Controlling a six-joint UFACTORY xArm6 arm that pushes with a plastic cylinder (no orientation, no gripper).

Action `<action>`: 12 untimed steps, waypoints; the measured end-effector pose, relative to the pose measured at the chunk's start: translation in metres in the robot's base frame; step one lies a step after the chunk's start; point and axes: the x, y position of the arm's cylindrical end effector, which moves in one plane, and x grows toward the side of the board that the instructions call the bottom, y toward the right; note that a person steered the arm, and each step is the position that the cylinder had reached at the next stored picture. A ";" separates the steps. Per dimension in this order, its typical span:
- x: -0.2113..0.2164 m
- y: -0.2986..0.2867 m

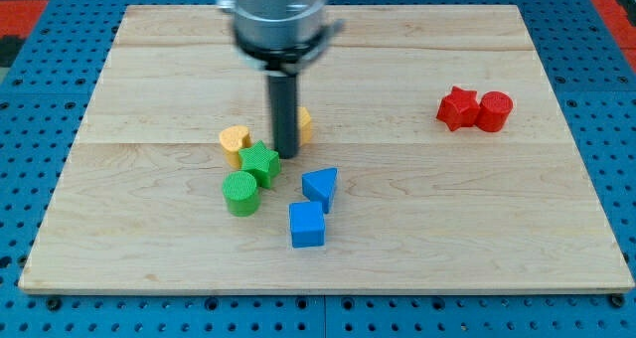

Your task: Put yellow hexagon towards the yellow heart

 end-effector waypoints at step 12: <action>-0.074 0.047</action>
